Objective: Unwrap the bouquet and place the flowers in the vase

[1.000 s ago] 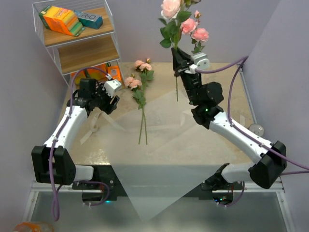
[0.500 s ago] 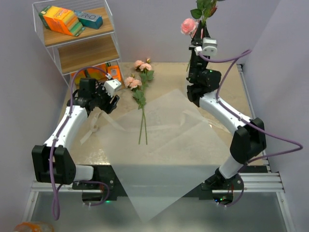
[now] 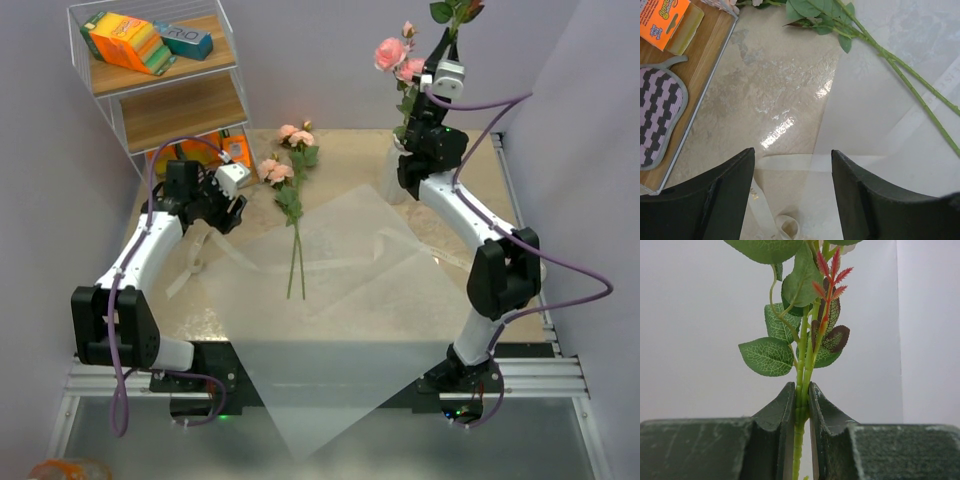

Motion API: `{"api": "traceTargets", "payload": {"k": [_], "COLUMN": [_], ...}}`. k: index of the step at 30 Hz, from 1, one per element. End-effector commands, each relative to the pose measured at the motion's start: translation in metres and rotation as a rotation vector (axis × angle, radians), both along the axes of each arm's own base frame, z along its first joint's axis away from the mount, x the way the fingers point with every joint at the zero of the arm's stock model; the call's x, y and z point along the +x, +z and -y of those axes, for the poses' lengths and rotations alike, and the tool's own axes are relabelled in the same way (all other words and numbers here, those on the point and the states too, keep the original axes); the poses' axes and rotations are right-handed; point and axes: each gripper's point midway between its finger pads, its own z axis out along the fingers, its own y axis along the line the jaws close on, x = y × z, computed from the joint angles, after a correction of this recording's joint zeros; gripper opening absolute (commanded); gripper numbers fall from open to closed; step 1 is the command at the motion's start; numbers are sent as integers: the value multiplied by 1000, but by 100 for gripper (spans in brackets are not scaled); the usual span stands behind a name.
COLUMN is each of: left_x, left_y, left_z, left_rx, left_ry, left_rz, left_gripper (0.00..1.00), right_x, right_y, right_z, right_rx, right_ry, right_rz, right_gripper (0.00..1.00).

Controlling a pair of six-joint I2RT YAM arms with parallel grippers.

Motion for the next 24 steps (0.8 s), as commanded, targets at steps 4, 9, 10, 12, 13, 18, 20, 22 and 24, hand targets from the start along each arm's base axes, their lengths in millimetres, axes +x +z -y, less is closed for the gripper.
{"api": "traceTargets", "payload": {"k": [4, 9, 10, 12, 13, 18, 20, 22, 24], "left_x": [15, 15, 16, 16, 17, 19, 20, 21, 22], "left_y": [25, 26, 26, 25, 26, 23, 22, 21, 19], "left_z": [2, -4, -5, -6, -5, -4, -4, -3, -4], "left_rx": [-17, -5, -5, -10, -13, -21, -25, -30, -34], "left_ry": [-27, -25, -26, -25, -27, -35, -38, -40, -40], "left_rz": [73, 81, 80, 77, 79, 73, 69, 67, 64], "left_gripper": [68, 67, 68, 68, 68, 68, 68, 68, 68], "right_x": [-22, -10, -9, -3, -1, 5, 9, 9, 11], "right_y": [24, 13, 12, 7, 6, 3, 3, 3, 2], "right_z": [21, 22, 21, 21, 21, 18, 17, 17, 18], "right_rx": [80, 82, 84, 89, 88, 71, 69, 65, 60], "right_ry": [-38, -51, -52, -58, -61, -73, -76, -78, -83], "right_rz": [151, 137, 138, 133, 133, 135, 136, 138, 136], "right_gripper": [0, 0, 0, 0, 0, 0, 0, 0, 0]}}
